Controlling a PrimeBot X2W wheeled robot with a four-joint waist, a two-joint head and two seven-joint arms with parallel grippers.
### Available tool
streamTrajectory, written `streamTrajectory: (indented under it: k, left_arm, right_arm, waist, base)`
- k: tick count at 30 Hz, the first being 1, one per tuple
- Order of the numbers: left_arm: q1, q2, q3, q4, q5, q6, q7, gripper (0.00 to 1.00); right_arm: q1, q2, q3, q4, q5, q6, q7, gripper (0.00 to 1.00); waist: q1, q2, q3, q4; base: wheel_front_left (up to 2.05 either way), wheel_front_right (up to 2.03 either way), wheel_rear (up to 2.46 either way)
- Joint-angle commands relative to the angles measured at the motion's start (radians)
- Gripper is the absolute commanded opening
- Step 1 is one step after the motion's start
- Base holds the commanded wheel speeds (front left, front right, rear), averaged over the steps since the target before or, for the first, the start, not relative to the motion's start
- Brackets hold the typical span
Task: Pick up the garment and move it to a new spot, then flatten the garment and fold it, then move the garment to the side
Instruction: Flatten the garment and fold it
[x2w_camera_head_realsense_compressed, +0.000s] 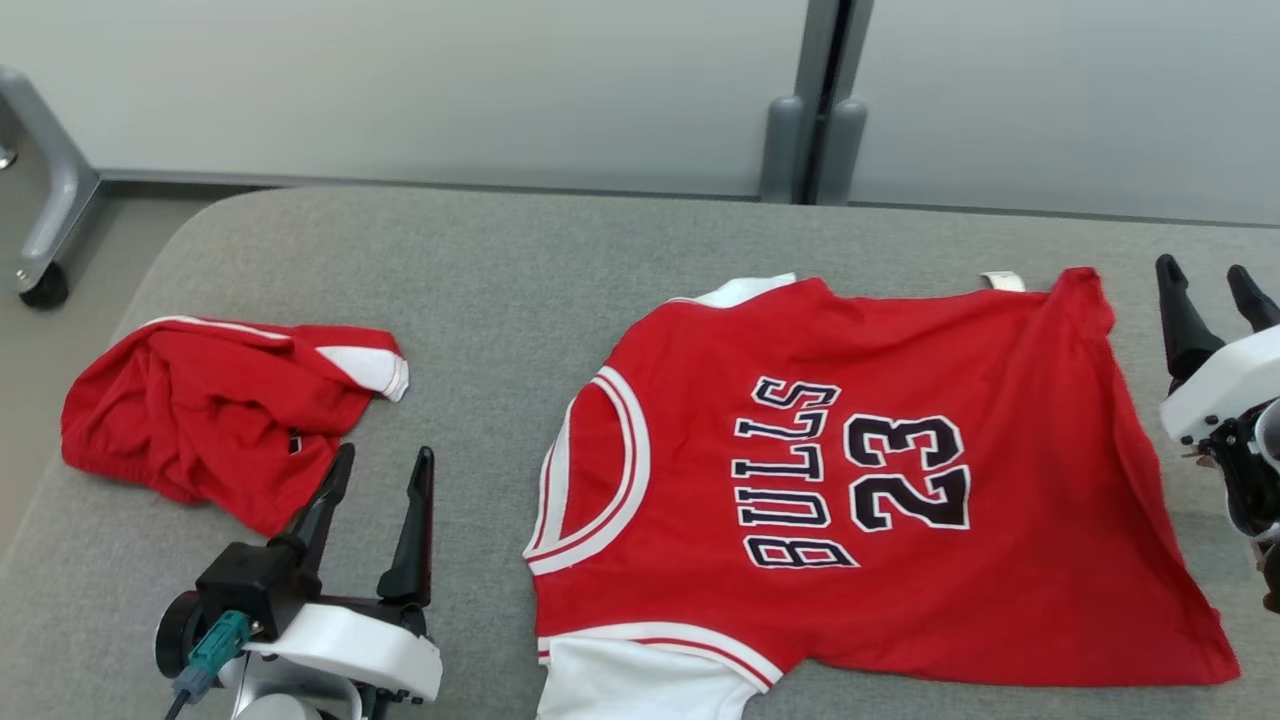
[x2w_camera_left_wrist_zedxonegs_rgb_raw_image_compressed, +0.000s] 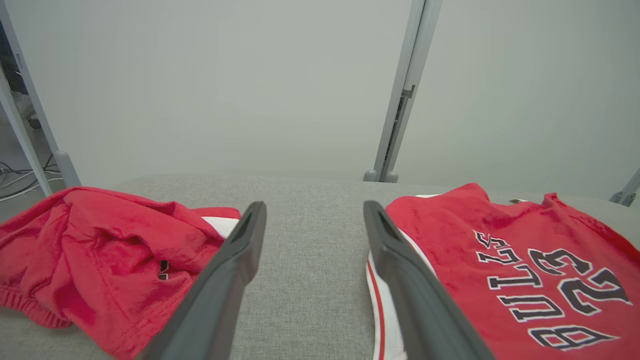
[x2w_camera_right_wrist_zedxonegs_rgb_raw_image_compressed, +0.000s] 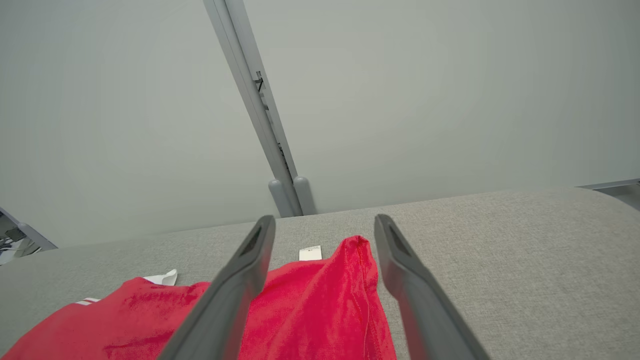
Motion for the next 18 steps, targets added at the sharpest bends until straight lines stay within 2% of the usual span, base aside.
streamTrajectory:
  k: [1, 6, 10, 12, 18]
  left_arm:
    - [0.024, 0.012, 0.014, -0.017, -0.009, 0.012, -0.002, 1.00]
    - [0.071, 0.029, 0.031, -0.057, -0.013, 0.030, -0.002, 1.00]
    - [0.111, 0.033, 0.040, -0.091, -0.015, 0.045, -0.004, 1.00]
    - [0.124, 0.034, 0.044, -0.103, -0.017, 0.046, -0.005, 1.00]
    - [0.161, 0.025, 0.062, -0.146, 0.013, 0.056, -0.008, 1.00]
  right_arm:
    - [0.038, -0.010, 0.010, -0.042, 0.006, 0.000, -0.031, 1.00]
    - [0.132, -0.028, -0.003, -0.145, 0.008, 0.000, -0.083, 1.00]
    - [0.257, -0.022, -0.062, -0.274, 0.012, 0.000, -0.101, 1.00]
    - [0.324, -0.035, -0.116, -0.358, -0.026, 0.000, -0.104, 1.00]
    - [0.543, 0.028, -0.261, -0.607, -0.149, 0.000, -0.103, 1.00]
  waist:
    - [0.0000, 0.0000, -0.062, -0.063]
    - [0.0000, 0.0000, -0.095, -0.088]
    - [0.0000, 0.0000, -0.116, -0.099]
    - [0.0000, 0.0000, -0.119, -0.101]
    - [0.0000, 0.0000, -0.130, -0.118]
  base:
    - [0.00, 0.00, 0.00]
    - [0.00, 0.00, 0.00]
    - [0.00, 0.00, 0.00]
    - [0.00, 0.00, 0.00]
    - [0.00, 0.00, 0.00]
